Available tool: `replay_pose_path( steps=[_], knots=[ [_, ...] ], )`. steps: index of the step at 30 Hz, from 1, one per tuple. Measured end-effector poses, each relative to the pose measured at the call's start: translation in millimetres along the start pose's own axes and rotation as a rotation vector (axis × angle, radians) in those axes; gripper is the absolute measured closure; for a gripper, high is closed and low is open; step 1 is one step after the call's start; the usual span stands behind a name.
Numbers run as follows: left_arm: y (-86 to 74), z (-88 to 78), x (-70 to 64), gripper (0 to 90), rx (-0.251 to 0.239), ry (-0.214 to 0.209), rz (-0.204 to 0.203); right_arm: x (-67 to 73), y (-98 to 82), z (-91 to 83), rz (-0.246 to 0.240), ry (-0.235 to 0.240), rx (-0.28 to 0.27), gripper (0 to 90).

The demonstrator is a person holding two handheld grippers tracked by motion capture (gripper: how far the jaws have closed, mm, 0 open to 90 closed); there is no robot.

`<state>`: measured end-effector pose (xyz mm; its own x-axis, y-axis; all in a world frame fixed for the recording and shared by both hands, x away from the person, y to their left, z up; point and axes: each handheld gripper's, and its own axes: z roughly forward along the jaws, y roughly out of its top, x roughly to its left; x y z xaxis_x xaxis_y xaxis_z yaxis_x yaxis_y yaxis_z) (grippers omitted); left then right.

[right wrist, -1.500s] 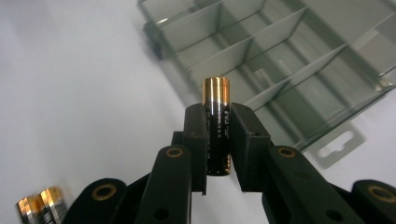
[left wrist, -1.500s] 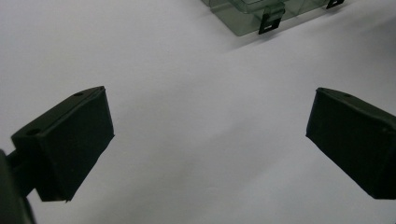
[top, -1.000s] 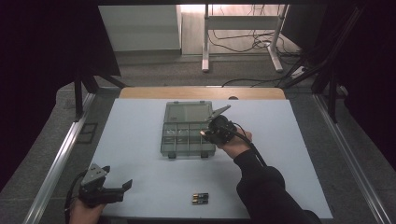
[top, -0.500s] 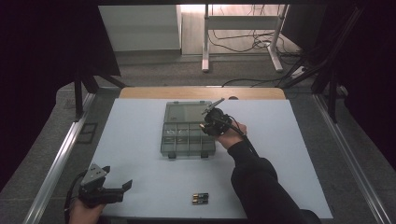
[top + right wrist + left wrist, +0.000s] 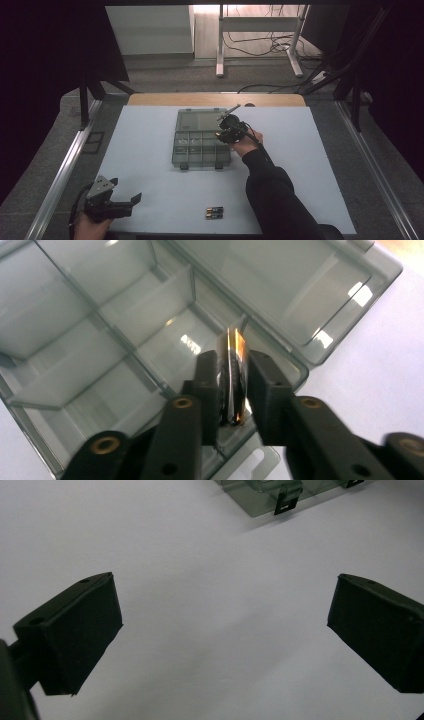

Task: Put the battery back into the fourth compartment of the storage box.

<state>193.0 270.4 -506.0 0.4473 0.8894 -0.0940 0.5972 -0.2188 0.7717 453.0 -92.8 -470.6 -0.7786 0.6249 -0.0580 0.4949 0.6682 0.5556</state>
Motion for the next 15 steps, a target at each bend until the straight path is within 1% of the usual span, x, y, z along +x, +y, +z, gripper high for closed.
replay_pose_path(
  steps=[1, 2, 4, 7, 10, 11, 13, 15],
  knots=[
    [-0.1, -0.1, 0.1, 1.7, -0.001, -0.001, 0.000, 1.1, 1.0, -3.0, 0.000, -0.002, -0.021, 65.9],
    [-0.2, -0.2, 0.2, 1.7, -0.002, -0.001, -0.001, 1.1, 1.0, -3.0, 0.000, -0.002, -0.021, 65.9],
    [-0.4, -0.3, 0.4, 1.7, -0.003, -0.001, -0.004, 2.1, 1.4, -7.2, -0.007, 0.007, -0.026, 59.0],
    [-0.4, -0.2, 0.0, 1.8, -0.003, 0.001, -0.002, 5.4, 0.2, -14.7, -0.034, 0.013, -0.023, 48.5],
    [-0.2, -0.2, -0.2, 1.8, 0.000, 0.000, 0.000, 11.0, -1.9, -21.8, -0.066, 0.011, -0.019, 42.9],
    [-0.2, -0.2, -0.3, 1.9, 0.001, 0.001, 0.000, 12.6, -3.2, -24.5, -0.074, 0.024, -0.022, 40.8],
    [-0.3, -0.2, -0.3, 2.0, 0.001, 0.001, -0.001, 16.9, -6.4, -30.0, -0.073, 0.059, -0.039, 37.9],
    [-0.3, -0.2, -0.5, 2.0, 0.002, 0.002, 0.000, 21.5, -10.2, -35.1, -0.089, 0.068, -0.064, 34.1]
  ],
)
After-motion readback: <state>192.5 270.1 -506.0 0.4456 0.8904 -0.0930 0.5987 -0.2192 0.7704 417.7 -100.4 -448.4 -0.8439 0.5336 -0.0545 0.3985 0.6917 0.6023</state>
